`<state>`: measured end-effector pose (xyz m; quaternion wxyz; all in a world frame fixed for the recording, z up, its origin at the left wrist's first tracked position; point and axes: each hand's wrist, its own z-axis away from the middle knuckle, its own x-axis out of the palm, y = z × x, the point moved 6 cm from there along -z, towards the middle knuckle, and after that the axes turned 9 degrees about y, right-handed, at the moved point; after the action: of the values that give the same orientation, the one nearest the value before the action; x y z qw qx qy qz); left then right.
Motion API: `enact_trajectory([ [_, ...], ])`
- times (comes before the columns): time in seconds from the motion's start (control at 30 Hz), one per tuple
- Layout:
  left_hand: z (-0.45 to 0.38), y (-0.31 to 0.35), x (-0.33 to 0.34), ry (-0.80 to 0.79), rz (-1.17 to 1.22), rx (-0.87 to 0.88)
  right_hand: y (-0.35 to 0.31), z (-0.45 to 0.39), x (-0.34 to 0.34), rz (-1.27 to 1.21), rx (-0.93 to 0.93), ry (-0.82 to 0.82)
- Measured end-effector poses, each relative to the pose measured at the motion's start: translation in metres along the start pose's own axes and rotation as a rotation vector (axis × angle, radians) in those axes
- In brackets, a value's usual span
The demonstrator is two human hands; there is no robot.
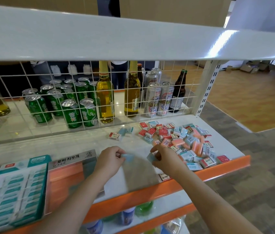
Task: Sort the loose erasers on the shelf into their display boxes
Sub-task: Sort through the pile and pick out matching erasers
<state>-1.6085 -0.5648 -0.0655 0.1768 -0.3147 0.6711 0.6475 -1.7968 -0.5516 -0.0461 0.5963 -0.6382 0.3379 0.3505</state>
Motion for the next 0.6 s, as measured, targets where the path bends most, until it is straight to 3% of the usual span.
enact_trajectory([
  [0.13, 0.002, -0.002, -0.013, -0.001, 0.292, -0.098, -0.002, -0.006, -0.008, -0.105, -0.031, 0.032],
  [0.23, 0.008, -0.002, -0.024, -0.026, 0.399, -0.106, -0.007, -0.005, -0.016, -0.339, -0.004, 0.059],
  [0.33, 0.015, -0.002, -0.036, -0.031, 0.408, -0.092, -0.014, -0.002, -0.018, -0.479, 0.034, 0.038],
  [0.6, 0.029, -0.016, -0.056, -0.060, 0.336, -0.072, -0.038, 0.009, -0.001, -0.457, 0.009, -0.020],
])
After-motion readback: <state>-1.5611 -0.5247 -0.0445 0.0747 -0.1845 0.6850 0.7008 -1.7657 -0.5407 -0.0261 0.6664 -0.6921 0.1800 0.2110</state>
